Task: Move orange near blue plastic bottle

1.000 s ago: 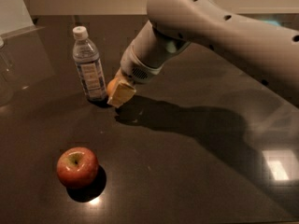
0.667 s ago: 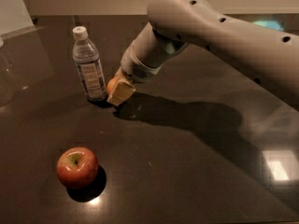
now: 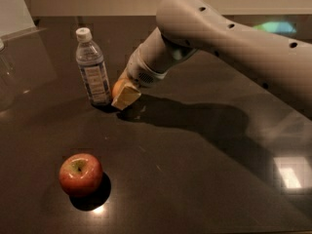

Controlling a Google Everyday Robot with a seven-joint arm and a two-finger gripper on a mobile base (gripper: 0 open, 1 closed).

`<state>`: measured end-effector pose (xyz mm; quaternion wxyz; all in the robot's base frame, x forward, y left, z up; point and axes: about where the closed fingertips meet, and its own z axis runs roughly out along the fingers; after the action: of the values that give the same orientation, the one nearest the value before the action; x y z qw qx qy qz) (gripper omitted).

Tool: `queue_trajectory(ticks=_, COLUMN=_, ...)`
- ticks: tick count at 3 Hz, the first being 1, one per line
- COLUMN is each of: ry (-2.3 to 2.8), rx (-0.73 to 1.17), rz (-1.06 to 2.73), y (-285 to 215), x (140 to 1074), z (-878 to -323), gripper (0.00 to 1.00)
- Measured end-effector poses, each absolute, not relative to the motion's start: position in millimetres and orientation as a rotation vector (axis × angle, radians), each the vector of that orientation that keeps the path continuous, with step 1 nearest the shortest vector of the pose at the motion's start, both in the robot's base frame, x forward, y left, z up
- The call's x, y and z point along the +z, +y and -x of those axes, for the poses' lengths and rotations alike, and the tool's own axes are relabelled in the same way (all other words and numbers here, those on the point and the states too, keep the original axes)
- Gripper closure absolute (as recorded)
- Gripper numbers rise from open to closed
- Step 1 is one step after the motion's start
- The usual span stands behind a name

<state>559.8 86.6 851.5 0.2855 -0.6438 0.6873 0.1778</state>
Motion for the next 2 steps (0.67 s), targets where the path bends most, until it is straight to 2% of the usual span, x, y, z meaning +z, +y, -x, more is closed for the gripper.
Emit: queue_trajectory(ticks=2, ry=1.831, rx=0.507, rz=1.749, y=87.9, x=842.3, z=-560.8, gripper=0.13)
